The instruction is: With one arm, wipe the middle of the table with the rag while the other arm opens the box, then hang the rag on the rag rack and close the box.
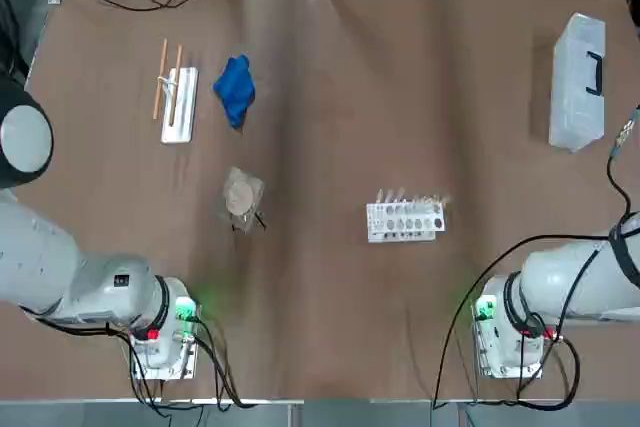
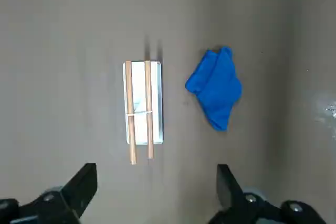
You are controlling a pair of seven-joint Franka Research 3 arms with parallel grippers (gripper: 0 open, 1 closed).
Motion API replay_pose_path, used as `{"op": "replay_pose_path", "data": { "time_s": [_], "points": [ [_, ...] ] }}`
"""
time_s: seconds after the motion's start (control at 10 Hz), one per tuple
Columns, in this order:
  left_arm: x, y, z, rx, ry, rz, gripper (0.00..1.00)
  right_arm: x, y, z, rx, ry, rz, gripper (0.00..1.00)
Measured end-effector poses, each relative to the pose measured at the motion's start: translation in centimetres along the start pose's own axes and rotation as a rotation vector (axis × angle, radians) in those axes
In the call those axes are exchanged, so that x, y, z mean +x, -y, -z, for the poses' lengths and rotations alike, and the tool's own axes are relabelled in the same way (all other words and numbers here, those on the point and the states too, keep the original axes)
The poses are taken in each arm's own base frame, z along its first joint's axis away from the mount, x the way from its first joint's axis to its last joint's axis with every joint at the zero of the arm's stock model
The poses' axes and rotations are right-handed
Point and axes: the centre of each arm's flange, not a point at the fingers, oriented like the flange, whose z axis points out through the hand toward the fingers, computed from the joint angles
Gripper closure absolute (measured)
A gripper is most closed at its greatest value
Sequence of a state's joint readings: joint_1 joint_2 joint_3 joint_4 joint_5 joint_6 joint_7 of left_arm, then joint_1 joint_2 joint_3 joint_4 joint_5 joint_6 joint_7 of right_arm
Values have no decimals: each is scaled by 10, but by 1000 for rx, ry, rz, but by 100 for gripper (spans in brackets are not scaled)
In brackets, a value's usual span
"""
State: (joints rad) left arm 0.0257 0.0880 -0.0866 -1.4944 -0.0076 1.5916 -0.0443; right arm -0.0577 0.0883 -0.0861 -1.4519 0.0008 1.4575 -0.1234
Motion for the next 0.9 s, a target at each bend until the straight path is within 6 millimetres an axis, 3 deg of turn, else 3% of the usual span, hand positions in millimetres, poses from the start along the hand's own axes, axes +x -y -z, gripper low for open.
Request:
{"op": "replay_pose_path", "data": {
  "time_s": [0.5,0.6,0.7,0.9],
  "points": [
    [2,-9,-6,-1,10,-16,0,2,0,-9,2,18,0,0],
    [10,-21,-25,-3,37,-36,0,12,-1,-29,4,48,-1,0],
    [26,-43,-54,-8,42,-54,0,31,-5,-63,3,74,-6,0],
    [60,-98,-129,-21,30,-73,0,74,-23,-154,-1,120,-29,1]
  ]
}}
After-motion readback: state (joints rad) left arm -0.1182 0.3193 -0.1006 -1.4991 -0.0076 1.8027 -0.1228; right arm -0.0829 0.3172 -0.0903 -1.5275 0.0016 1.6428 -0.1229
